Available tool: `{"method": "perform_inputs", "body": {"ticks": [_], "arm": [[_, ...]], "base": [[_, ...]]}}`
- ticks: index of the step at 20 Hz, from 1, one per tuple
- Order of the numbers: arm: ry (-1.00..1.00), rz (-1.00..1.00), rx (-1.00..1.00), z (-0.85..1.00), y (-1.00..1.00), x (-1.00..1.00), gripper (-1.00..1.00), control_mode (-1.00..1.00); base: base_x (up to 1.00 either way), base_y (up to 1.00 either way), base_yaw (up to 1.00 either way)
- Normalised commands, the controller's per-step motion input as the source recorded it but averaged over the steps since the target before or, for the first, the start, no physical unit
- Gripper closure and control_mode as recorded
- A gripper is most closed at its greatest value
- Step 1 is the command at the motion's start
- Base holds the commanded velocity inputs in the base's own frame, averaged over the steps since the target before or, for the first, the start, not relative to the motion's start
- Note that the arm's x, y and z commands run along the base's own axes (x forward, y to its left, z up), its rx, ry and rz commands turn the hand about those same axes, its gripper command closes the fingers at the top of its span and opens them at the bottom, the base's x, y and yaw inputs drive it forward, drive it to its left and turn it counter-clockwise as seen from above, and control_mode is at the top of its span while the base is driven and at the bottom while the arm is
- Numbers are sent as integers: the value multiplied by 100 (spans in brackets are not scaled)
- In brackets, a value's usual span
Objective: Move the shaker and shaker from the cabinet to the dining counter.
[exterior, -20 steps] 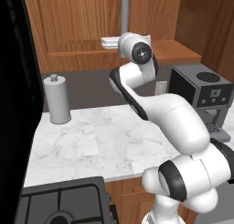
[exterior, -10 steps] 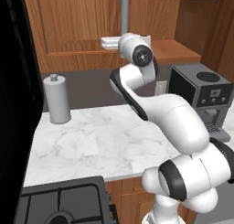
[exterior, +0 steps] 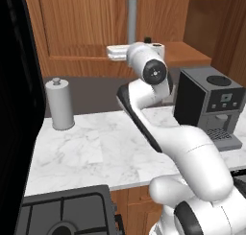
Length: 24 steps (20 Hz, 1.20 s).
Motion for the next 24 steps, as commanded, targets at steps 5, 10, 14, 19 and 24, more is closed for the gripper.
{"method": "perform_inputs", "body": {"ticks": [5, 10, 14, 19, 24], "arm": [[1, -8, 0, 8, 0, -100, 100, -100], [14, -10, 0, 2, 17, -2, -100, -100], [4, -4, 0, -4, 21, 49, -100, -100], [-5, -1, 0, 0, 18, -3, -100, -100], [-15, 0, 0, 1, 2, -64, -100, -100]], "base": [[0, 0, 0], [0, 0, 0], [0, 0, 0], [0, 0, 0], [0, 0, 0]]}}
